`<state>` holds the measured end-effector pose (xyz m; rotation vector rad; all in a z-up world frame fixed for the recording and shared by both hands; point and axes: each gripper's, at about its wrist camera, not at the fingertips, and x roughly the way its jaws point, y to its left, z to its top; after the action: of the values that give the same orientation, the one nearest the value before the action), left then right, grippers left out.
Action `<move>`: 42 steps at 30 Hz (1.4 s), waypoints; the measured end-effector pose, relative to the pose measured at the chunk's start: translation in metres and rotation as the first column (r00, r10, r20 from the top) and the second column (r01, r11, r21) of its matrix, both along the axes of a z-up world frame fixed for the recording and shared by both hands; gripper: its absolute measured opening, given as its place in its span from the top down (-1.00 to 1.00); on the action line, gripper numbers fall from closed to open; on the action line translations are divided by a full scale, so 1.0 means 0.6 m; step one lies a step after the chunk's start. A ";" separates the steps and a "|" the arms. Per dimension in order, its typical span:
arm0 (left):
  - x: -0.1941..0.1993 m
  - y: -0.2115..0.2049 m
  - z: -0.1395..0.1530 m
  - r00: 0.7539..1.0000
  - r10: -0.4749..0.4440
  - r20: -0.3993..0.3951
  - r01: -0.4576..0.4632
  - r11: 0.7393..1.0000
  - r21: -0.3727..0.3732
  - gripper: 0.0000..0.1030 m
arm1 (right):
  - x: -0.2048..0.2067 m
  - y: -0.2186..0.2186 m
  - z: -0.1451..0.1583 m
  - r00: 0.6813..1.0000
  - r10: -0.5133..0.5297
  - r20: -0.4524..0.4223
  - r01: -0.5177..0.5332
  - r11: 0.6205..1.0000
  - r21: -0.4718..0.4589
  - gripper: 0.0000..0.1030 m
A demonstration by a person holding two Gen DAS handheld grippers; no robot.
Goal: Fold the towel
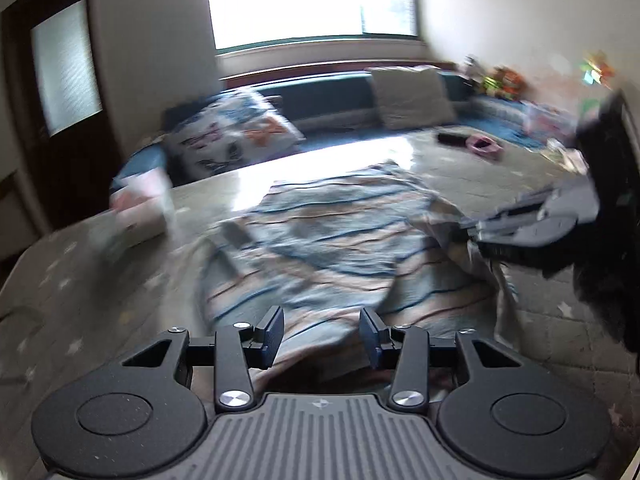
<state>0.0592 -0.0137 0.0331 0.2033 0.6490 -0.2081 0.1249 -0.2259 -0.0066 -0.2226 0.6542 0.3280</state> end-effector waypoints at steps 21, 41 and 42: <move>-0.002 0.117 0.012 0.971 0.241 0.001 -0.237 0.957 -0.166 0.89 | -0.099 -0.194 0.033 0.969 -0.246 0.002 0.243 0.959 0.144 0.94; -0.131 0.299 0.013 0.845 0.482 -0.232 -0.531 0.806 -0.262 0.28 | -0.172 -0.266 0.042 0.954 -0.281 -0.104 0.291 0.952 0.091 0.85; -0.129 0.300 0.019 0.847 0.486 -0.217 -0.530 0.810 -0.251 0.28 | -0.167 -0.265 0.049 0.956 -0.279 -0.090 0.286 0.955 0.082 0.85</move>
<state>-0.0179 0.1663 0.0446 -0.2907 0.7821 0.2036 0.0249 -0.3847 0.0230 -0.0241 0.7356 0.0916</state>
